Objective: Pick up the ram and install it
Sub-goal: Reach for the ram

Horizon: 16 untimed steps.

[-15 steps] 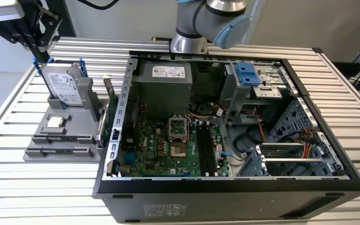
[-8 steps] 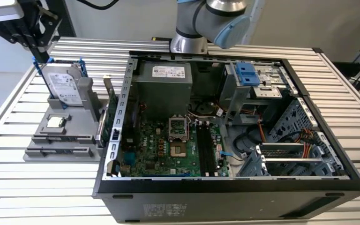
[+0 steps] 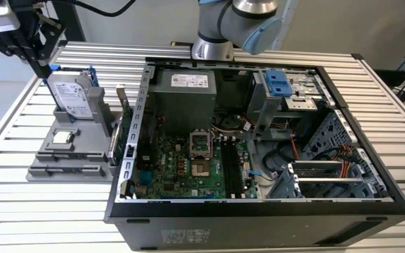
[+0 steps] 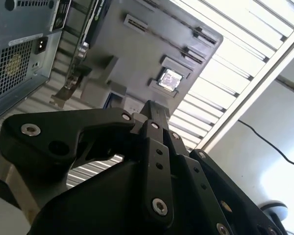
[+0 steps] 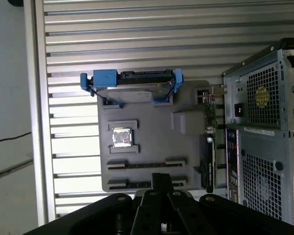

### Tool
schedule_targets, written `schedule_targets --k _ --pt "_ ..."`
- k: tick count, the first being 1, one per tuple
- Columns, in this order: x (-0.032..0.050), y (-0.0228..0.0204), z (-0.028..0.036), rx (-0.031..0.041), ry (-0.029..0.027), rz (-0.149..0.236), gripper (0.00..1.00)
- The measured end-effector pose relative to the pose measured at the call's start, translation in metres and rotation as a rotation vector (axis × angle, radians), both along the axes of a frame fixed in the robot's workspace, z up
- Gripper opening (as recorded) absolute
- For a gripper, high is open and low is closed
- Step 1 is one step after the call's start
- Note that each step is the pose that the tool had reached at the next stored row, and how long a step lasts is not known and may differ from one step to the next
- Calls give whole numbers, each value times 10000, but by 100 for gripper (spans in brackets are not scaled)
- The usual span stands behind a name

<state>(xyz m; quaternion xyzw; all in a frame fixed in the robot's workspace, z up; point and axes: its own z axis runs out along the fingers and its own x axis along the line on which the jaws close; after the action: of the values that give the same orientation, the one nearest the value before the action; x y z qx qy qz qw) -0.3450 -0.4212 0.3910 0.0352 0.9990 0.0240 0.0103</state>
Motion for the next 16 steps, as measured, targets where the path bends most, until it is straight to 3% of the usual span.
schedule_targets --k 6,16 --pt "-15 -198 -16 0 1 13 0" --pt "-97 -387 -38 4 -1 193 0"
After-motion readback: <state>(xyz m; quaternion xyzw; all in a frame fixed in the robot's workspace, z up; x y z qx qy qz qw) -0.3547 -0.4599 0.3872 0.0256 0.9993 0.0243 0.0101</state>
